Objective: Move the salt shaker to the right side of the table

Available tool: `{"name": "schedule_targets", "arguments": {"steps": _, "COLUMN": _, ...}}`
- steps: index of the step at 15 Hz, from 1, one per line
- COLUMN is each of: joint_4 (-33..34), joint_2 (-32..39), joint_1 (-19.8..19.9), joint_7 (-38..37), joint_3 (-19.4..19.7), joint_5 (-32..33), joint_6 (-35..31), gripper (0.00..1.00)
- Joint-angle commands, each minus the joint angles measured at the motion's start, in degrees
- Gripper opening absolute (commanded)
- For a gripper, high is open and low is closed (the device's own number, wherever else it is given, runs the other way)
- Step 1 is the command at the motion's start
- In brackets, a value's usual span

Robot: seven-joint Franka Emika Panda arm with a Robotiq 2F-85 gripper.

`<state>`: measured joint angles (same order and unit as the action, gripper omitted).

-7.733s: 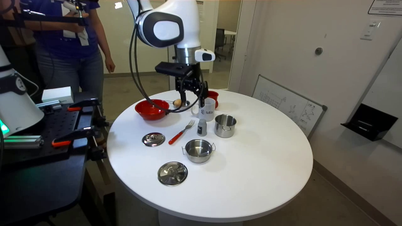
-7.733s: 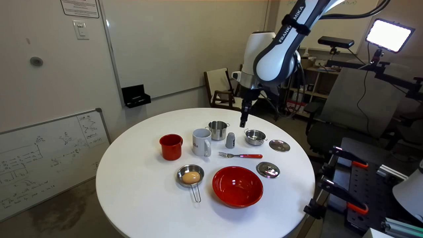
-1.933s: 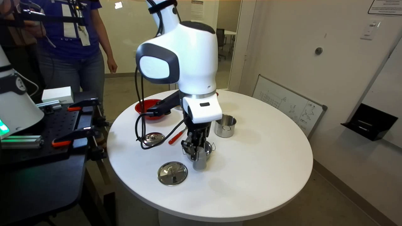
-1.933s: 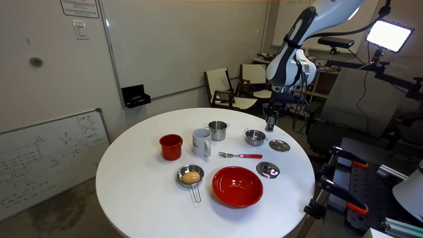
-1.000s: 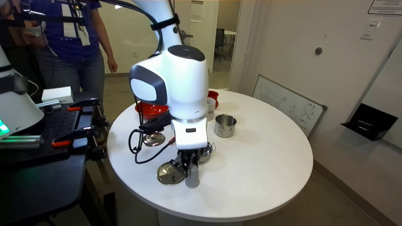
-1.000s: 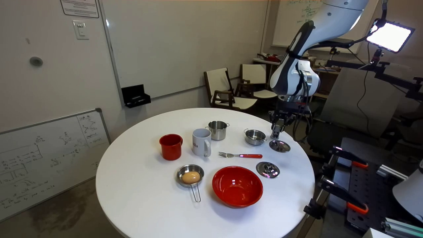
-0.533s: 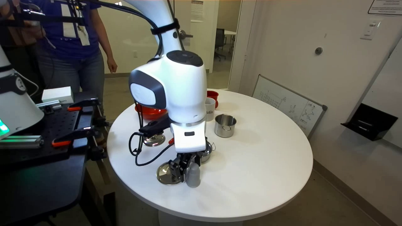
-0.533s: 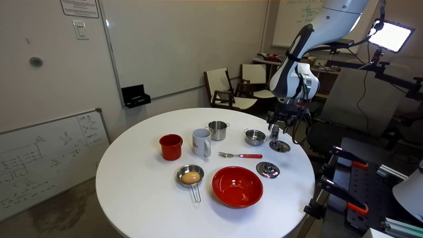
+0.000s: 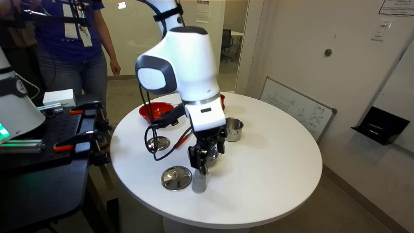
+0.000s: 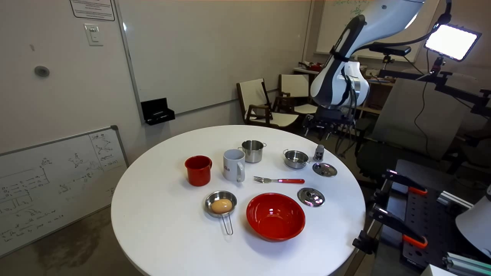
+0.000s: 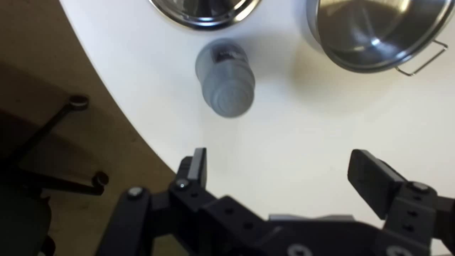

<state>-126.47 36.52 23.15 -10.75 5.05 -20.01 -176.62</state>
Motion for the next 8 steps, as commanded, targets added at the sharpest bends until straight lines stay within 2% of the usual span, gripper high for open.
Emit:
{"name": "schedule_targets", "arguments": {"steps": 1, "joint_4": -4.8, "joint_2": -6.5, "joint_1": -8.8, "joint_7": -0.3, "joint_3": 7.5, "joint_5": 4.2, "joint_6": -2.6, "gripper": 1.00}}
{"name": "schedule_targets", "arguments": {"steps": 5, "joint_4": -6.4, "joint_2": -9.9, "joint_1": -19.8, "joint_7": -0.3, "joint_3": 17.6, "joint_5": 10.9, "joint_6": -1.9, "gripper": 1.00}}
{"name": "schedule_targets", "arguments": {"steps": 6, "joint_4": -3.6, "joint_2": -7.3, "joint_1": -14.9, "joint_7": -0.6, "joint_3": 13.3, "joint_5": 8.8, "joint_6": -1.4, "gripper": 1.00}}
{"name": "schedule_targets", "arguments": {"steps": 8, "joint_4": -3.7, "joint_2": -7.8, "joint_1": -15.8, "joint_7": -0.8, "joint_3": 13.8, "joint_5": 9.1, "joint_6": -1.3, "gripper": 1.00}}
